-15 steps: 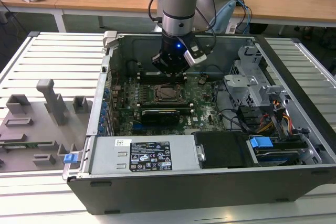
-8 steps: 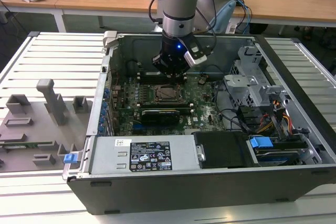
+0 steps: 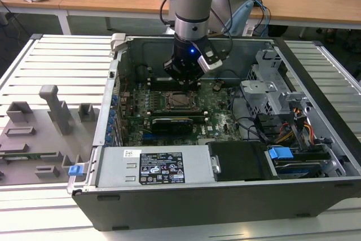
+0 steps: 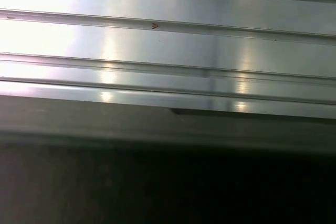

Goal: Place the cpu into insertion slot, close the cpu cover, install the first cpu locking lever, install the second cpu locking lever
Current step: 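Install the first cpu locking lever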

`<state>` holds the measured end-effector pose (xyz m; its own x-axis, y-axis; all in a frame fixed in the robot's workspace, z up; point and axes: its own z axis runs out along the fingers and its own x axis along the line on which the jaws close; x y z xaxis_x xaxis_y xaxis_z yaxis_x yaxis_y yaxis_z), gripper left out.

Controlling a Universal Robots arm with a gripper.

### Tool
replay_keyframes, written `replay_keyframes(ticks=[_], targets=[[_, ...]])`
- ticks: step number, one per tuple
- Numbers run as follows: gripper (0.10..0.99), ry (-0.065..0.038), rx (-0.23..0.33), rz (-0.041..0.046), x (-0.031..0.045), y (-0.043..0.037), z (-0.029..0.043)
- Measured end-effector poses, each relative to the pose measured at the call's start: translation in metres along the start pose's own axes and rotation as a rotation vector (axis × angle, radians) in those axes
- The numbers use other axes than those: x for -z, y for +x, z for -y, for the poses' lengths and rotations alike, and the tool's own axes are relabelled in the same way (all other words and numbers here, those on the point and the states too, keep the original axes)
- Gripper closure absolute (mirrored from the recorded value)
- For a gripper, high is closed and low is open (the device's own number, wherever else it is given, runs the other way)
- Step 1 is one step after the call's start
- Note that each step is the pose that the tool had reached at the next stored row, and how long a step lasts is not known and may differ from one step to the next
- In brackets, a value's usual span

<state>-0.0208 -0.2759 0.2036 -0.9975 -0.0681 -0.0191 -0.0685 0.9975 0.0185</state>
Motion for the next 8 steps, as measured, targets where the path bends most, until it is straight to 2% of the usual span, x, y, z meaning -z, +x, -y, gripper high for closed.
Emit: replay_keyframes(ticks=[3, 8], targets=[[0.984, -0.002, 0.000, 0.0010, -0.0019, -0.0001, -0.0003], [0.984, 0.001, 0.000, -0.0002, -0.0023, 0.0001, 0.0001]])
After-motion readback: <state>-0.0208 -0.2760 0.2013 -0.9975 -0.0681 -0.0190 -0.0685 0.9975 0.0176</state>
